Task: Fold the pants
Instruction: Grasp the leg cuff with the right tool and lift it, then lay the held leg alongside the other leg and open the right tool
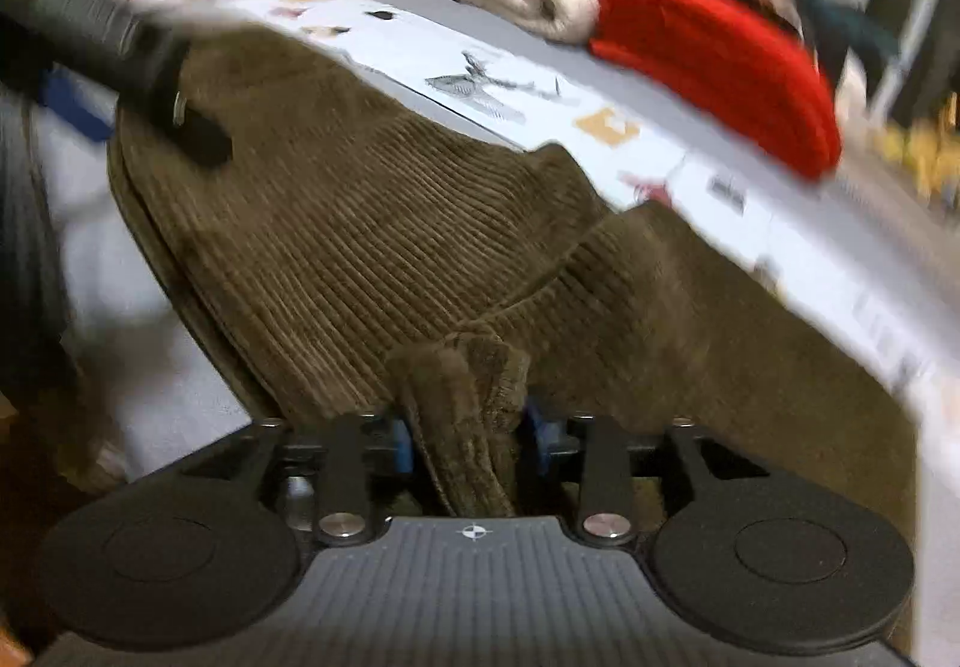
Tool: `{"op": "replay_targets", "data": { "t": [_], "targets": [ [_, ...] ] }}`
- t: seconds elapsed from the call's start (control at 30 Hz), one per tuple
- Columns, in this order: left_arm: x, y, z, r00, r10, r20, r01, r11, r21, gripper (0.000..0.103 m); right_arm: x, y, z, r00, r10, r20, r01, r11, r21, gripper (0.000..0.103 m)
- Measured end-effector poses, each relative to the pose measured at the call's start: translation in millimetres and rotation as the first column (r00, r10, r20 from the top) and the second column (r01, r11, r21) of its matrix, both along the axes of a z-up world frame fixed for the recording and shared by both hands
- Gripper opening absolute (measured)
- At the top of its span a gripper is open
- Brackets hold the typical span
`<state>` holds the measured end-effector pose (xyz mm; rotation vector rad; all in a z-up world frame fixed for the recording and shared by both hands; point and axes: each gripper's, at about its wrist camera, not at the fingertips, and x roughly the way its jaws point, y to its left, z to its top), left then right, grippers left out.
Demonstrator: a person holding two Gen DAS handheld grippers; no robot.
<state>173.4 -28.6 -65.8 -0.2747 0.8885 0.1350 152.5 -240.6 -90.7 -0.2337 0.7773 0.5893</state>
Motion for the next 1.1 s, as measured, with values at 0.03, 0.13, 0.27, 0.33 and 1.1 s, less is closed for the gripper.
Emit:
{"op": "replay_targets", "data": {
  "t": [0.03, 0.13, 0.27, 0.33, 1.1],
  "targets": [
    [1, -1, 0, 1.0, -0.002, -0.001, 0.002, 1.0, -0.002, 0.103, 0, -6, 5, 0.999, -0.004, -0.048, 0.007, 0.998, 0.068, 0.062],
    [3, -5, -2, 1.0, -0.007, -0.01, 0.007, 1.0, 0.003, 0.103, 1, -19, 13, 0.989, 0.034, -0.142, -0.008, 0.983, 0.184, 0.063],
    [2, -8, -1, 1.0, -0.007, -0.005, 0.007, 1.0, 0.009, 0.103, 16, -41, 23, 0.976, -0.048, -0.211, 0.107, 0.955, 0.278, 0.055],
    [1, -9, 0, 1.0, -0.003, -0.008, 0.003, 1.0, 0.005, 0.103, 21, -43, 22, 0.981, -0.099, -0.167, 0.138, 0.96, 0.243, 0.055],
    [16, -57, 8, 0.992, -0.125, 0.028, 0.125, 0.992, 0.014, 0.103, 11, -30, 18, 0.976, 0.075, -0.207, -0.034, 0.98, 0.194, 0.014]
  ]
}}
